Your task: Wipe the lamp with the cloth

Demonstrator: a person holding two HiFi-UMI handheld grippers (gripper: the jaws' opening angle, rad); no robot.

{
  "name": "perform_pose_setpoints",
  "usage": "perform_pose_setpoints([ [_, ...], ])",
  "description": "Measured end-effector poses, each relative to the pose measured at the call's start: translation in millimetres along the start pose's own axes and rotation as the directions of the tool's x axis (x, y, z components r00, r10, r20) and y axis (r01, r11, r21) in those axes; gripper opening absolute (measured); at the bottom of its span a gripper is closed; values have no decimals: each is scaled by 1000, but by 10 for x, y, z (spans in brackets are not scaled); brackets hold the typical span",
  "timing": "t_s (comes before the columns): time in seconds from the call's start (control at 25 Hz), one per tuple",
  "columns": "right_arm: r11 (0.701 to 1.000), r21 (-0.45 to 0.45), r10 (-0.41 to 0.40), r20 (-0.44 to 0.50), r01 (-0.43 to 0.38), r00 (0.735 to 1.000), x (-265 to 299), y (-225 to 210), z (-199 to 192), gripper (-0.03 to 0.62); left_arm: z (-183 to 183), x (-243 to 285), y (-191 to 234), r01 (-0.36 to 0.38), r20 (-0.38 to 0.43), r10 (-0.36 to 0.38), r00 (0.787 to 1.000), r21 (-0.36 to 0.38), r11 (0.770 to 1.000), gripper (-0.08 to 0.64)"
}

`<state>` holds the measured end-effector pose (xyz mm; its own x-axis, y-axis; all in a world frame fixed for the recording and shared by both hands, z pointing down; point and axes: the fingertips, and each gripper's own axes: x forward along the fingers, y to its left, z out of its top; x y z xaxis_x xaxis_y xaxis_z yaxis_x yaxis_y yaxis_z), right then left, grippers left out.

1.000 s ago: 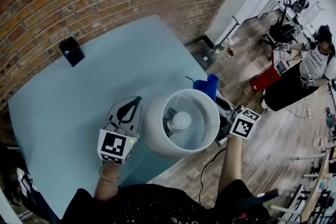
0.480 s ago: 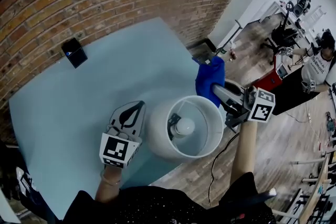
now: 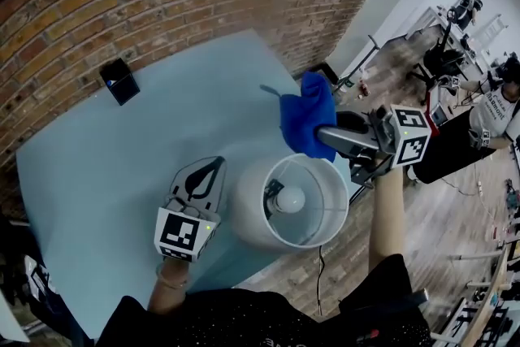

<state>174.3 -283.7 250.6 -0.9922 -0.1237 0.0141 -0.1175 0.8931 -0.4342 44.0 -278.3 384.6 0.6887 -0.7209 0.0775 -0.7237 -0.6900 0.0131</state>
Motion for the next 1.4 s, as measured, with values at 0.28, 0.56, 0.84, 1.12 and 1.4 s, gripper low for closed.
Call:
perform_pose_setpoints([
  [0.28,1000,11,4,-144,-3,990,173,-179,-298,95,36,22,24,-10,8,10,1000,-17,1000,9],
  [0.56,999,53,27,-262,-14,965,328,-420,-601,95,-10,35,85,-25,1,25,1000,-25,999,9],
  [0.84,997,77,52,-395,-23,917,457,-669,-949,95,-96,73,166,-45,-11,45,999,-45,998,9],
  [1.12,989,144,108,-488,-43,866,493,-917,-1208,95,-126,128,194,-43,-19,42,999,-40,998,9],
  [1.4,988,69,151,-478,-135,865,632,-691,-840,95,-77,51,199,-44,-4,44,999,-38,998,9],
])
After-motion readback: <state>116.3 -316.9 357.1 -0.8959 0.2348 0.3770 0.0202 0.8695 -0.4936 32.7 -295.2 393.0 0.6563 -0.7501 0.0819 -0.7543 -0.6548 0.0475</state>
